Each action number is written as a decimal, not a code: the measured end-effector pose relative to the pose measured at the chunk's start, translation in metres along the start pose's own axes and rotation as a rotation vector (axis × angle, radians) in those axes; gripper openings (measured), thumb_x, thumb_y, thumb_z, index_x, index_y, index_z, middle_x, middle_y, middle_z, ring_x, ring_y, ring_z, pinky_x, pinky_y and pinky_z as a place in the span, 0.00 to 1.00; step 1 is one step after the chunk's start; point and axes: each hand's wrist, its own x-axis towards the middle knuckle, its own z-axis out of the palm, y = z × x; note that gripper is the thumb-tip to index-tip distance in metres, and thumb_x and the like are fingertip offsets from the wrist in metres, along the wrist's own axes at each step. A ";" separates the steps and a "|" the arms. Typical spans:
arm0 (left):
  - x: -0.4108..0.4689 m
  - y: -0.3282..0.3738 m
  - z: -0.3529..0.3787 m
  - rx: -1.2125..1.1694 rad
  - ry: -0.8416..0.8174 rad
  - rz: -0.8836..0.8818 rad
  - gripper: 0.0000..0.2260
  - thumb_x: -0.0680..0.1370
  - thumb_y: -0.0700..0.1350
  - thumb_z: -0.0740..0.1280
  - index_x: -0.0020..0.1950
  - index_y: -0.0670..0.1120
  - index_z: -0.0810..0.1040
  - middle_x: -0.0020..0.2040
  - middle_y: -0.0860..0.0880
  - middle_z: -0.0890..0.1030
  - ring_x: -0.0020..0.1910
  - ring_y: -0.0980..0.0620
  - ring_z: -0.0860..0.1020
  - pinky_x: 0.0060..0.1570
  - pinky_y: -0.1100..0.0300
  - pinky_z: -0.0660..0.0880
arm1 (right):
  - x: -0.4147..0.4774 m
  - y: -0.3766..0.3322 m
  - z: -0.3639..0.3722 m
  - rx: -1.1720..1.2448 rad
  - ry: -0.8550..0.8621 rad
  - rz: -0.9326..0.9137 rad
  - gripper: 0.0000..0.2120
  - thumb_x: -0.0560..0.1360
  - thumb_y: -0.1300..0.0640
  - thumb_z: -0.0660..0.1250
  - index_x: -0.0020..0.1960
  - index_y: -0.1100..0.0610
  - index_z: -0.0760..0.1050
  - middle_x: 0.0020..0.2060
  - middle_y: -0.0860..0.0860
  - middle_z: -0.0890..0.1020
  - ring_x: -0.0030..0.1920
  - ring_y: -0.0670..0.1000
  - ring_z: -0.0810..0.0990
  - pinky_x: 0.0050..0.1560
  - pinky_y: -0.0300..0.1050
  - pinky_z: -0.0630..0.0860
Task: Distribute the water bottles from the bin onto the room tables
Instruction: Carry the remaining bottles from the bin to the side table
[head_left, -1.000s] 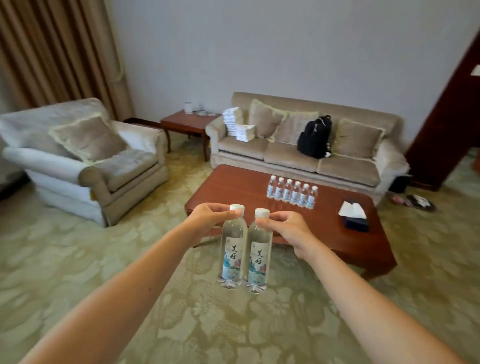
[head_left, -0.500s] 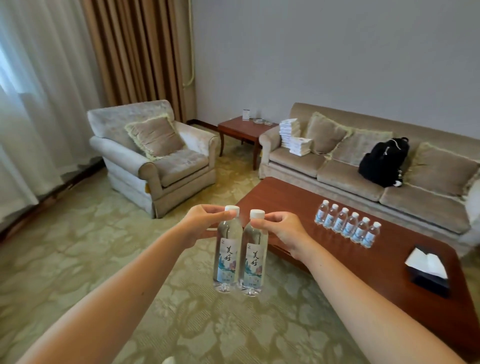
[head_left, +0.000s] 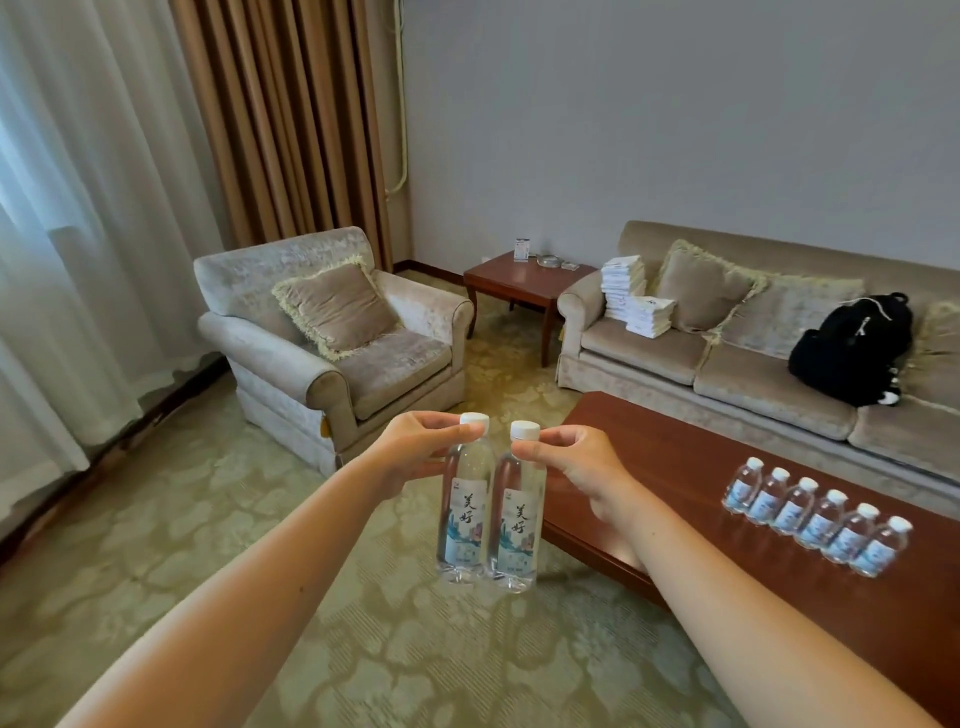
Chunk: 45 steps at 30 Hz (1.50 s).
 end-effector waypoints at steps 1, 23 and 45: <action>0.012 0.003 -0.014 -0.004 -0.009 0.002 0.24 0.61 0.55 0.78 0.54 0.47 0.84 0.45 0.49 0.87 0.45 0.52 0.84 0.47 0.57 0.79 | 0.014 -0.004 0.010 0.011 -0.005 -0.002 0.18 0.62 0.53 0.83 0.49 0.57 0.83 0.45 0.52 0.87 0.47 0.50 0.86 0.47 0.47 0.84; 0.294 0.041 -0.180 -0.044 0.042 -0.042 0.15 0.71 0.48 0.76 0.55 0.44 0.83 0.32 0.55 0.83 0.28 0.62 0.79 0.28 0.70 0.73 | 0.345 -0.060 0.105 -0.004 -0.091 0.005 0.16 0.64 0.50 0.81 0.49 0.55 0.84 0.43 0.49 0.87 0.47 0.47 0.85 0.41 0.42 0.80; 0.738 0.122 -0.270 0.021 0.066 -0.028 0.13 0.70 0.52 0.77 0.52 0.50 0.84 0.47 0.51 0.87 0.48 0.54 0.84 0.48 0.59 0.79 | 0.792 -0.138 0.085 -0.041 -0.054 -0.005 0.14 0.66 0.49 0.80 0.48 0.53 0.85 0.42 0.46 0.87 0.51 0.48 0.83 0.49 0.47 0.81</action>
